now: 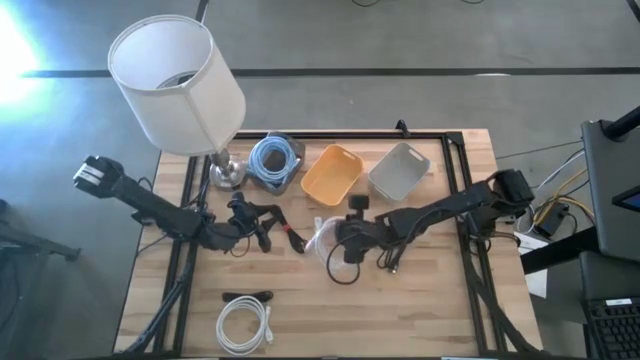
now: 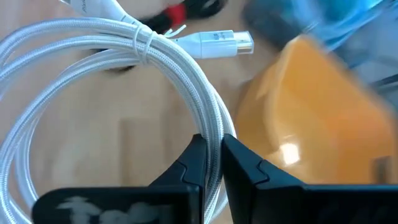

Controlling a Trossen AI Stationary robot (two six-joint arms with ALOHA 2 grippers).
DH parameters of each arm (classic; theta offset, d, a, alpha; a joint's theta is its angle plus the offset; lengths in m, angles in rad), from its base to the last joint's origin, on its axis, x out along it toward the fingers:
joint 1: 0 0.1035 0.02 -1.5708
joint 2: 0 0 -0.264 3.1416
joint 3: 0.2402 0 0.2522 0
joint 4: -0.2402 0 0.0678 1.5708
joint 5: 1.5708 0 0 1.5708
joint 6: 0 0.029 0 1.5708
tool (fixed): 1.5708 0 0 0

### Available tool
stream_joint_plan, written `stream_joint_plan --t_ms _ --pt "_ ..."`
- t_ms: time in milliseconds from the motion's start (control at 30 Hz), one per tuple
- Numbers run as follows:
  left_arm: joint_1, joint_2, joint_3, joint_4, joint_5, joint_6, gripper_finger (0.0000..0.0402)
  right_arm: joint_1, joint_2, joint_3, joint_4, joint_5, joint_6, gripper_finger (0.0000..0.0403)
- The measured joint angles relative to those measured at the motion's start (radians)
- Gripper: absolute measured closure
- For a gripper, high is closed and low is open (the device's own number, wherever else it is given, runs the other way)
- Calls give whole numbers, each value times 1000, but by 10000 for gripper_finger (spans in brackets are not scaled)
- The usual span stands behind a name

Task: Pick & Place USB Port
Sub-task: Put the right white HDMI cable into the yellow bin

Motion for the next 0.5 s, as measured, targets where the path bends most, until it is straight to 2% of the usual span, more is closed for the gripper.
stream_joint_plan --t_ms 167,367,500 --pt "0 0 0 4 0 0 245 -17 -7 62 -3 144 -161 374" --pt "0 0 0 7 0 0 245 -81 -33 106 4 181 -308 374" --pt "0 0 0 7 0 0 245 -136 -79 107 4 248 -399 374"
